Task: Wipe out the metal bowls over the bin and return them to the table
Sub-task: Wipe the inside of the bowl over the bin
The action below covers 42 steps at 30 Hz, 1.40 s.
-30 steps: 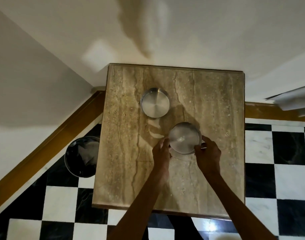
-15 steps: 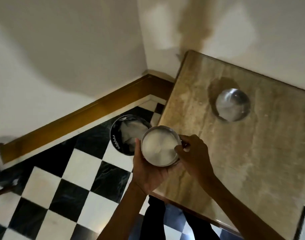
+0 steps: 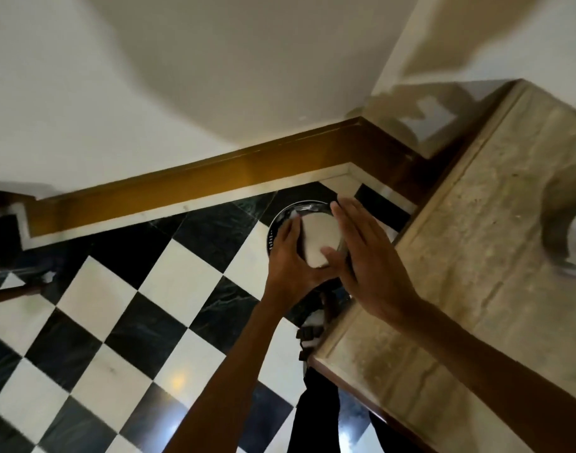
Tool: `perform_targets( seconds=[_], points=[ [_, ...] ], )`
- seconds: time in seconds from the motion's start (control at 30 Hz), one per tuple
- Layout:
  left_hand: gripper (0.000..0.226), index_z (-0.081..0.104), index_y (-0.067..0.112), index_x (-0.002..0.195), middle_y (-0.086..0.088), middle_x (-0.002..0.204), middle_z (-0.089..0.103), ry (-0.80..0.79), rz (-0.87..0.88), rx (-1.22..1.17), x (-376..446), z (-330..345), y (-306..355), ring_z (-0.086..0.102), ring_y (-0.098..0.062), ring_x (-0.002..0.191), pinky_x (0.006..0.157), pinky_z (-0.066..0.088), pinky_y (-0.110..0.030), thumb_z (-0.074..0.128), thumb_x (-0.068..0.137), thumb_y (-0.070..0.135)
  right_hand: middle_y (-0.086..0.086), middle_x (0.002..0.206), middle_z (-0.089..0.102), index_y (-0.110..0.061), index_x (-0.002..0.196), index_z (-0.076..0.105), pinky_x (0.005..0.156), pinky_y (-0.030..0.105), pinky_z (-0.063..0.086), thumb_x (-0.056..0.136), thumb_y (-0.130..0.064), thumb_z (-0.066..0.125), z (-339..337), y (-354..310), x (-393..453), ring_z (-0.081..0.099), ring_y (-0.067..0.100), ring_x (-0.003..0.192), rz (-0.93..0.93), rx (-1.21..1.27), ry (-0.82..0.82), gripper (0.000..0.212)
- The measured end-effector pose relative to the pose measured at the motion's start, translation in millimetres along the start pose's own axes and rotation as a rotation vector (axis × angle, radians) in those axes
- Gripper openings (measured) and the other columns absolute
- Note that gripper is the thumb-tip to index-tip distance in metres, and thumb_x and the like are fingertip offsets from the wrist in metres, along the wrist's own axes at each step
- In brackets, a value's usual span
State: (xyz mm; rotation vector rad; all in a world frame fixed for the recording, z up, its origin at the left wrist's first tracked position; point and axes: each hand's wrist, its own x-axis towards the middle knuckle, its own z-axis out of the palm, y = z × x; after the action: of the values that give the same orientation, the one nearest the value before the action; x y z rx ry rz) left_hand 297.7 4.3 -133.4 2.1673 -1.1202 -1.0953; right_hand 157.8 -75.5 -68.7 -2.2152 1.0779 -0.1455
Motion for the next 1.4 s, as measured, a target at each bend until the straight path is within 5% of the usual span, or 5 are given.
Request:
perform_targets(
  seconds=[0.17, 1.03, 1.13, 1.27, 1.4],
  points=[
    [0.131, 0.025, 0.009, 0.158, -0.011, 0.166, 0.029, 0.017, 0.192, 0.208, 6, -9, -13, 0.029, -0.031, 0.151, 0.118, 0.039, -0.053, 0.069, 0.058, 0.082, 0.019, 0.164, 0.019, -0.005, 0.156, 0.014, 0.123, 0.052, 0.021, 0.096, -0.068, 0.014, 12, 10, -2, 0.012, 0.033, 0.154, -0.222, -0.420, -0.403, 0.087],
    [0.124, 0.029, 0.004, 0.154, -0.018, 0.162, 0.033, 0.068, 0.403, 0.197, 0, -10, 2, 0.034, -0.036, 0.148, 0.116, 0.041, -0.055, 0.064, 0.066, 0.084, 0.019, 0.163, 0.012, -0.005, 0.154, 0.014, 0.125, 0.047, 0.020, 0.094, -0.068, 0.030, -7, -6, -34, 0.016, 0.035, 0.152, -0.215, -0.389, -0.164, 0.089],
    [0.126, 0.029, 0.003, 0.154, -0.019, 0.162, 0.032, 0.034, 0.424, 0.258, -1, -8, 2, 0.032, -0.037, 0.149, 0.116, 0.041, -0.058, 0.069, 0.064, 0.082, 0.021, 0.165, 0.011, -0.003, 0.156, 0.010, 0.122, 0.051, 0.025, 0.091, -0.074, 0.028, -7, 0, -38, 0.009, 0.035, 0.154, -0.257, -0.414, -0.325, 0.097],
    [0.118, 0.027, 0.007, 0.152, -0.018, 0.159, 0.035, 0.108, 0.457, 0.199, -4, -9, -4, 0.037, -0.040, 0.146, 0.116, 0.040, -0.054, 0.057, 0.071, 0.087, 0.018, 0.163, 0.013, -0.005, 0.154, 0.014, 0.125, 0.046, 0.019, 0.094, -0.068, 0.025, -15, -8, -41, 0.011, 0.033, 0.152, -0.251, -0.320, -0.114, 0.088],
    [0.120, 0.025, 0.010, 0.152, -0.022, 0.158, 0.038, 0.071, 0.423, 0.251, -2, -7, -1, 0.039, -0.042, 0.144, 0.111, 0.045, -0.062, 0.063, 0.067, 0.085, 0.018, 0.165, 0.014, -0.006, 0.156, 0.011, 0.121, 0.052, 0.025, 0.092, -0.071, 0.025, -7, 1, -39, 0.010, 0.034, 0.154, -0.251, -0.363, -0.352, 0.093]
  ],
)
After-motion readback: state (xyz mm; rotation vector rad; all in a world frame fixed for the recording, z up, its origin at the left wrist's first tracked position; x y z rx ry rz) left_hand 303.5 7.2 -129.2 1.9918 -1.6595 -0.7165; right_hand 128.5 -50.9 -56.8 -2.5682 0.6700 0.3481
